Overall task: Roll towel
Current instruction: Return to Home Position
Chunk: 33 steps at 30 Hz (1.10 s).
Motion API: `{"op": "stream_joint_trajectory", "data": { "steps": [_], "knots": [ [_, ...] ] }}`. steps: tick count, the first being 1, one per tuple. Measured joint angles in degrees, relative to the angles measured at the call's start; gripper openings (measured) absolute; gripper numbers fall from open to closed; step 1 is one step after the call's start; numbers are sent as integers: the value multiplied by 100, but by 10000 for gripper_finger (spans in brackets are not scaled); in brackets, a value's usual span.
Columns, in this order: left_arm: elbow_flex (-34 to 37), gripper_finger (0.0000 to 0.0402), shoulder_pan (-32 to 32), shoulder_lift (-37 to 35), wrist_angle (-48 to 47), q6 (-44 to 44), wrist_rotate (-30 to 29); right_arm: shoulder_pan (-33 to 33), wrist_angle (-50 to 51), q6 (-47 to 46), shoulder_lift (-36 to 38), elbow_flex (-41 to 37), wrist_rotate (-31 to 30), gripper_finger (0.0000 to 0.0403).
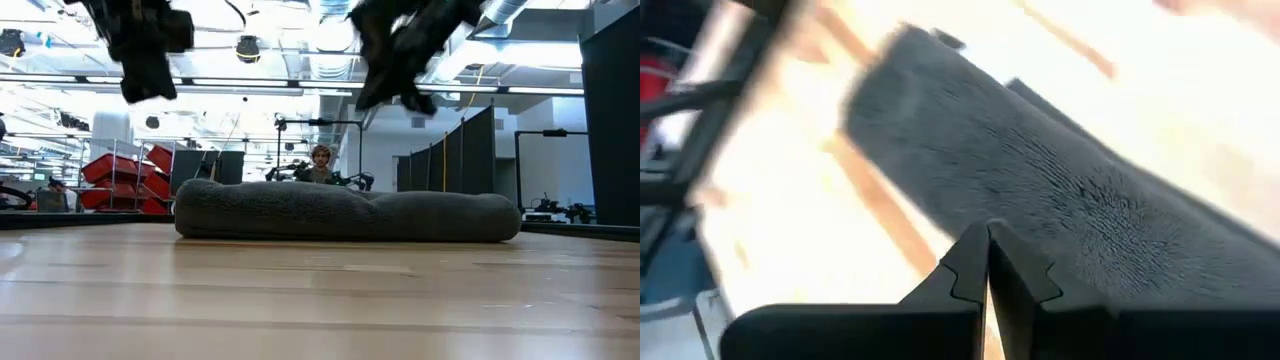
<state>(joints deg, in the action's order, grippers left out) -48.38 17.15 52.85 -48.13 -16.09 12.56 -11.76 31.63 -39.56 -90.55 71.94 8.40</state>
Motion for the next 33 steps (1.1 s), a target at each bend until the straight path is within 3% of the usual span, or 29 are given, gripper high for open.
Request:
{"op": "stream_joint_trajectory", "data": {
  "steps": [7,17,24,33],
  "knots": [
    [-312,0,1,-1526,-86,279,0,-5,396,940,1748,-345,2,0],
    [87,0,2,-4189,10,-480,-755,-541,-401,905,4817,-2553,17,0],
    [1302,0,4,-5153,921,-822,-1035,-942,-2055,363,6202,-4309,22,0],
    [3483,0,4,-5224,3780,-769,-986,-1293,-4537,420,6346,-5461,28,0]
  ]
}}
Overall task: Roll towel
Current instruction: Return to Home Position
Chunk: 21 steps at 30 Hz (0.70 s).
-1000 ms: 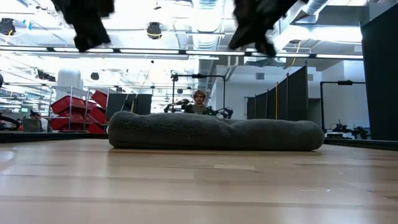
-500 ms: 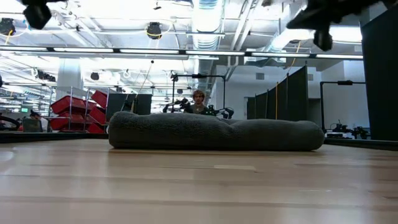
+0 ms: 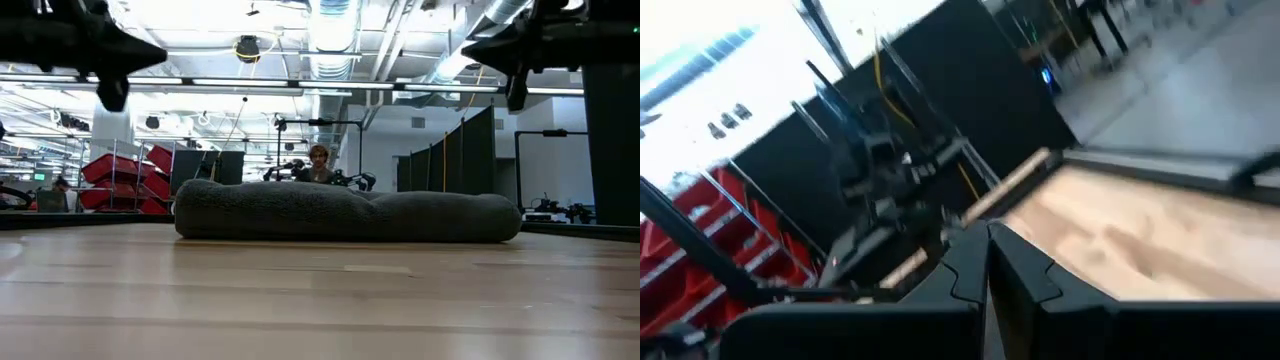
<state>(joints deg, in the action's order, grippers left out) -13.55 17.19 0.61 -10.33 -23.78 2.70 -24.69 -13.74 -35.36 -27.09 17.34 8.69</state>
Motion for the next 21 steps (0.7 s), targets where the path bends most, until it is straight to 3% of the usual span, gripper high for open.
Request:
{"op": "stream_joint_trajectory", "data": {
  "steps": [3,9,21],
  "knots": [
    [506,0,0,-3,859,25,9,-92,-207,261,-74,-67,2,0],
    [1228,0,0,-3,1685,-248,26,-96,-238,544,-116,-80,0,0],
    [1291,0,2,8,1693,-302,31,140,-446,954,-423,-80,28,0]
  ]
}}
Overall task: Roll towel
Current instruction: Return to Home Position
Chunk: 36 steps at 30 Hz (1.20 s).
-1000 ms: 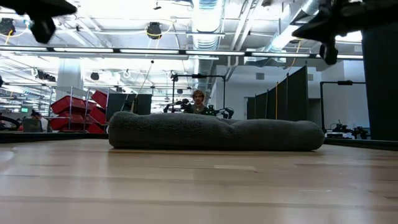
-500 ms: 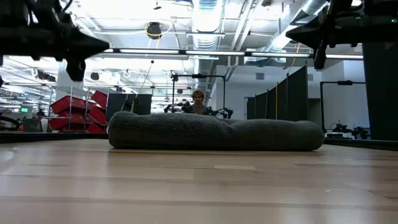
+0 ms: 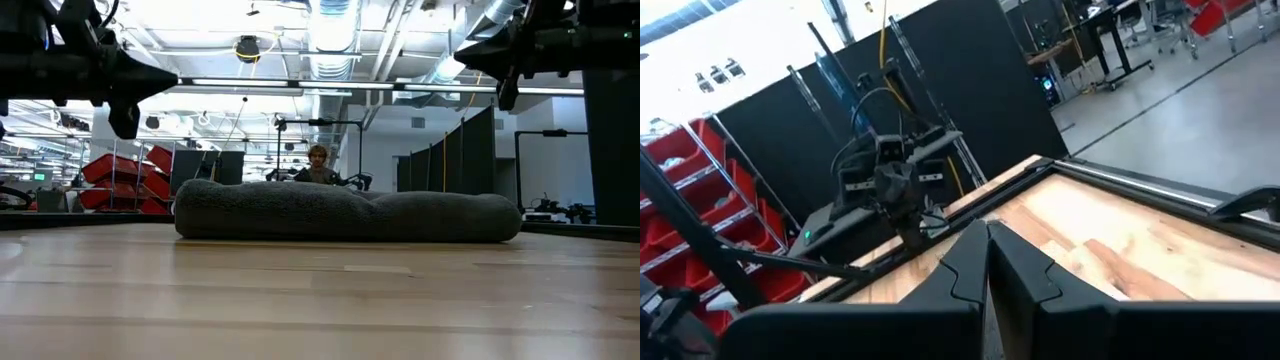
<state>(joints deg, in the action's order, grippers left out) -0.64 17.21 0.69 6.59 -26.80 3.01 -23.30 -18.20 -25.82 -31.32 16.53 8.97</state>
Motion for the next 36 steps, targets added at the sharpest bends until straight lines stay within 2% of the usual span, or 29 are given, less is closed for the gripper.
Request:
{"op": "stream_joint_trajectory", "data": {
  "steps": [5,10,27,33,36],
  "knots": [
    [2,0,-2,0,-324,-773,15,3,-518,223,-6,0,13,0],
    [6,0,-2,24,-588,-637,-2,3,-760,232,-6,0,15,0],
    [12,0,-2,32,-597,-495,-11,8,555,231,6,3,15,0],
    [12,0,-2,32,-599,-493,-20,373,1703,472,1103,9,-4,0],
    [12,0,-2,32,-601,-493,-21,624,2054,1249,1715,7,-71,0]
  ]
}}
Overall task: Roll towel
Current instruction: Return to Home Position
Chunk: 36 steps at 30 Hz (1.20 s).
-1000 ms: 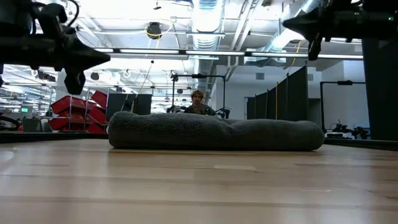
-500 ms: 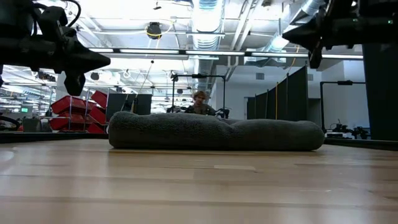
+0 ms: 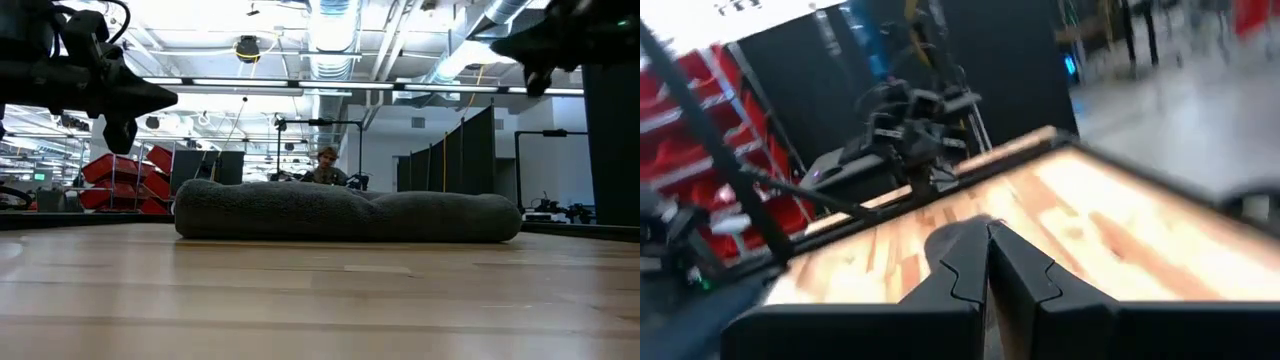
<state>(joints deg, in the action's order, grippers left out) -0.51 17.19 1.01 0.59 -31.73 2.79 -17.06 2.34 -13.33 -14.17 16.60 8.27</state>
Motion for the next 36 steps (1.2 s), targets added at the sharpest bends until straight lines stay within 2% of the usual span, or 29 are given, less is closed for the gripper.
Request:
{"op": "stream_joint_trajectory", "data": {
  "steps": [4,6,12,17,23,36],
  "knots": [
    [2,0,0,-2,-1,0,-1,284,-155,1439,623,-237,-194,0],
    [2,0,0,1,-1,1,2,357,-350,1616,901,-542,-212,0],
    [2,0,0,-1,-1,2,-1,336,-1599,1641,1393,-1614,-234,0],
    [2,0,-2,1,-3,7,-2,359,-1285,1389,1402,-1606,-238,0],
    [0,0,-2,7,-5,7,-3,396,-348,702,1393,-1606,-242,0],
    [0,0,-2,9,-7,4,-3,394,-355,625,1380,-1606,-242,0]
  ]
}}
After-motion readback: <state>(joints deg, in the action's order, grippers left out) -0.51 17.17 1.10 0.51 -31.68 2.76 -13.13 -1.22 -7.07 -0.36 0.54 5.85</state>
